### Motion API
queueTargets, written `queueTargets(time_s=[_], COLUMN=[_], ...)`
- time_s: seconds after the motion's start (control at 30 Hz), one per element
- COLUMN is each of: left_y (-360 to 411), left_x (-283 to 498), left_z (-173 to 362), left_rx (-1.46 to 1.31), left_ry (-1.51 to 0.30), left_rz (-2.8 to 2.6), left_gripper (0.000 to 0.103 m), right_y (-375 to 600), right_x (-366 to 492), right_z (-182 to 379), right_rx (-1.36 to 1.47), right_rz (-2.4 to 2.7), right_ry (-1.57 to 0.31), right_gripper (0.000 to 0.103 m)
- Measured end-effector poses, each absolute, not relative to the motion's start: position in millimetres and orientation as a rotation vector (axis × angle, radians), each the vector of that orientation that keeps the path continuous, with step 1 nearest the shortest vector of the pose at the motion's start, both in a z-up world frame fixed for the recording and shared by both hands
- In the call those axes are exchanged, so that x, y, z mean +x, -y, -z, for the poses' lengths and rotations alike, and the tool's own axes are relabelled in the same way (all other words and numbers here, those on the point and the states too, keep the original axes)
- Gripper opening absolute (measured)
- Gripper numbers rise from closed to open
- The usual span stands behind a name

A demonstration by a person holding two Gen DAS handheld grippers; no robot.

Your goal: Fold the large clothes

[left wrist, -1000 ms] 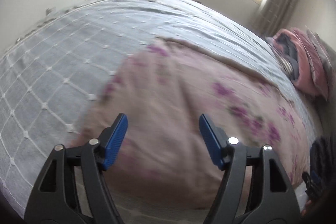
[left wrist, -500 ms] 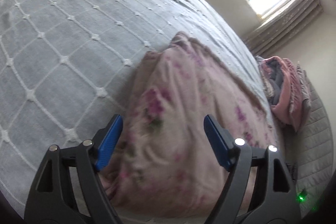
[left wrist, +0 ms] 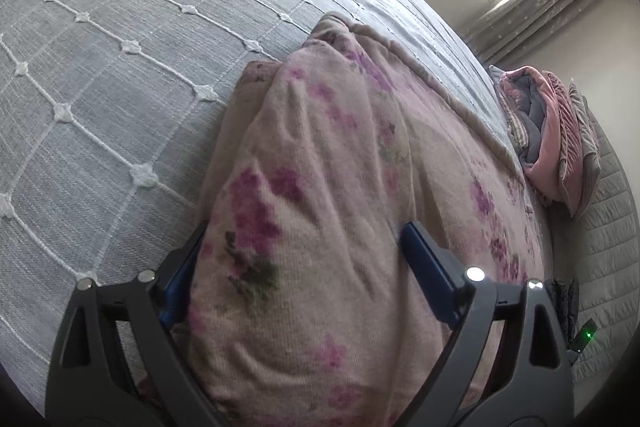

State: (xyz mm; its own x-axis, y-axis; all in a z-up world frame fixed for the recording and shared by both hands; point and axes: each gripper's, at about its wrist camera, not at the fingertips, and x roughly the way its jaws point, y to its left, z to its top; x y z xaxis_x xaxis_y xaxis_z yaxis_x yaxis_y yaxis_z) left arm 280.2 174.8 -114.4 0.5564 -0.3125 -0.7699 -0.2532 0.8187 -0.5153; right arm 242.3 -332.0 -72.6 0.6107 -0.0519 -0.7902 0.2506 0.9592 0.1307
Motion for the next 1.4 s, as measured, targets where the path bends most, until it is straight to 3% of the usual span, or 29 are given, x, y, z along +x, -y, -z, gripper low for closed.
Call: queueTargets(time_s=[0.23,0.4,0.5,0.63,1.0,1.07,1.13,1.2,1.27,1.4], left_y=[-181,-179,-179,-180,-183,-181,-177,-176,-176,-178], left_x=[280,278,278,277,276,275,274,274,271,264], left_z=[117,118,119,118,119,118,117,114,110,97], left_rx=[-0.641,-0.623,-0.617,-0.631,-0.659,-0.641,-0.613,-0.601,-0.614,-0.629], left_ry=[-0.998,-1.002,-1.004,-1.003,-0.997,-0.996,-0.996,-0.984,-0.961,-0.919], left_rz=[0.044,0.051,0.057,0.063,0.08,0.067,0.057,0.041,0.034,0.033], left_gripper=[0.092,0.092,0.092,0.092,0.092,0.086,0.076,0.061,0.038,0.025], right_y=[334,341,356,397,406,398,391,387,383,360], right_x=[244,250,258,266,299,307,308,308,306,301], right_z=[75,84,96,122,131,130,126,124,117,87], right_rx=[0.235,0.248,0.349,0.689,0.845,0.799,0.747,0.752,0.704,0.546], right_rz=[0.177,0.184,0.108,-0.025,-0.247,-0.25,-0.24,-0.263,-0.252,-0.197], right_ry=[-0.898,-0.911,-0.941,-0.984,-0.996,-1.015,-1.028,-1.036,-1.032,-1.007], right_gripper=[0.089,0.103,0.103,0.103,0.103,0.102,0.094,0.068,0.056,0.038])
